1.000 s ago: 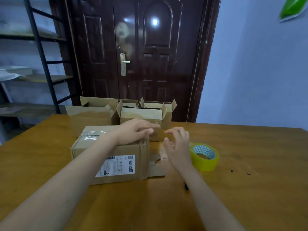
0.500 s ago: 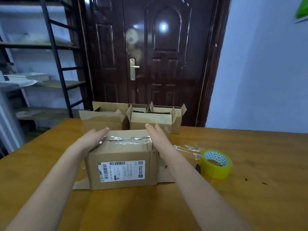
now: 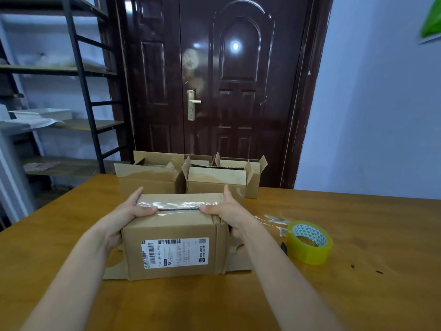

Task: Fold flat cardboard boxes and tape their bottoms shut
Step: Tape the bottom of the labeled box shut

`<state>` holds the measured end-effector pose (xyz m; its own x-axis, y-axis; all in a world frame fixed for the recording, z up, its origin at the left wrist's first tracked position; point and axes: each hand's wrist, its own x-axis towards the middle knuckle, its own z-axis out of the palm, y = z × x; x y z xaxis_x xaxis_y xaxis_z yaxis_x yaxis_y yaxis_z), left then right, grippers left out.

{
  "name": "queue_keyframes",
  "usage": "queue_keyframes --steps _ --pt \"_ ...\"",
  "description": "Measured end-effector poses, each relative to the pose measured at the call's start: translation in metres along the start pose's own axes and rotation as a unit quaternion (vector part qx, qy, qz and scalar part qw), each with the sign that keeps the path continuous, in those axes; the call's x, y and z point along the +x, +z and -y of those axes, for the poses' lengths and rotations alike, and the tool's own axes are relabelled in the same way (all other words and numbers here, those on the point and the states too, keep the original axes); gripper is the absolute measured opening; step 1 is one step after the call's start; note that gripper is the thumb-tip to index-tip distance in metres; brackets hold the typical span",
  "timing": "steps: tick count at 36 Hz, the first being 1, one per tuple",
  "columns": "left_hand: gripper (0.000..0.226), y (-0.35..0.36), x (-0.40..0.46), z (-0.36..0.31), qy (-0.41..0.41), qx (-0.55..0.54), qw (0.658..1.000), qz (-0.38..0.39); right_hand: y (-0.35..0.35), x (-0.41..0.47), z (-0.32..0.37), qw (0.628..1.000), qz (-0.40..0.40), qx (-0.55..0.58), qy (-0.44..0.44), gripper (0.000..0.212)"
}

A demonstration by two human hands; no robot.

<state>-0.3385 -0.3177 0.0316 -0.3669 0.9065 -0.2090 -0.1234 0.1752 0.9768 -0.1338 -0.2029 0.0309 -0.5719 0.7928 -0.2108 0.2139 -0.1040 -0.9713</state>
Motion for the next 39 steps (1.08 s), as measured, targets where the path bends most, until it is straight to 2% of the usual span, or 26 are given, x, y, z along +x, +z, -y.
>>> queue_keyframes --steps 5,10,13,15,17,18,20,21,24,28,31,33,34,36,39 --pt "0.091 0.006 -0.008 0.000 0.007 -0.014 1.000 -0.010 0.000 -0.010 0.001 1.000 -0.002 -0.003 -0.008 0.114" --pt "0.111 0.016 -0.028 -0.001 0.053 0.001 0.999 -0.004 -0.011 -0.021 -0.011 0.999 -0.008 0.031 -0.030 0.110" --pt "0.131 0.027 -0.041 -0.007 0.114 0.004 0.993 0.011 -0.024 -0.031 -0.016 0.991 -0.019 0.124 -0.036 0.101" --pt "0.139 0.036 -0.048 -0.014 0.155 0.003 0.988 0.025 -0.030 -0.039 -0.014 0.986 -0.046 0.157 -0.027 0.111" --pt "0.133 0.046 -0.054 -0.019 0.203 0.019 0.979 0.032 -0.039 -0.043 -0.012 0.985 -0.079 0.154 -0.003 0.130" --pt "0.125 0.051 -0.056 -0.021 0.229 0.040 0.972 0.030 -0.044 -0.049 -0.009 0.985 -0.090 0.148 0.003 0.126" --pt "0.102 0.061 -0.061 -0.023 0.283 0.093 0.954 0.026 -0.050 -0.071 0.005 0.981 -0.109 0.158 -0.005 0.081" --pt "0.092 0.064 -0.062 -0.023 0.309 0.110 0.944 0.023 -0.056 -0.076 0.009 0.981 -0.106 0.162 -0.020 0.067" --pt "0.069 0.075 -0.067 -0.025 0.394 0.150 0.907 0.005 -0.072 -0.093 0.019 0.975 -0.117 0.179 -0.061 0.061" --pt "0.062 0.092 -0.069 -0.029 0.536 0.196 0.821 -0.028 -0.072 -0.105 0.024 0.954 -0.189 0.190 -0.134 0.043" --pt "0.059 0.100 -0.060 -0.030 0.599 0.225 0.764 -0.078 -0.076 -0.110 0.021 0.928 -0.214 0.216 -0.215 0.033" --pt "0.054 0.103 -0.053 -0.029 0.615 0.234 0.744 -0.113 -0.079 -0.113 0.021 0.916 -0.213 0.236 -0.245 0.031" --pt "0.052 0.104 -0.050 -0.028 0.613 0.231 0.745 -0.124 -0.080 -0.114 0.021 0.910 -0.206 0.249 -0.259 0.029" --pt "0.053 0.106 -0.048 -0.026 0.590 0.206 0.770 -0.124 -0.083 -0.115 0.020 0.898 -0.189 0.269 -0.292 0.031" --pt "0.053 0.109 -0.046 -0.021 0.554 0.178 0.806 -0.106 -0.093 -0.110 0.015 0.896 -0.183 0.239 -0.326 0.050"
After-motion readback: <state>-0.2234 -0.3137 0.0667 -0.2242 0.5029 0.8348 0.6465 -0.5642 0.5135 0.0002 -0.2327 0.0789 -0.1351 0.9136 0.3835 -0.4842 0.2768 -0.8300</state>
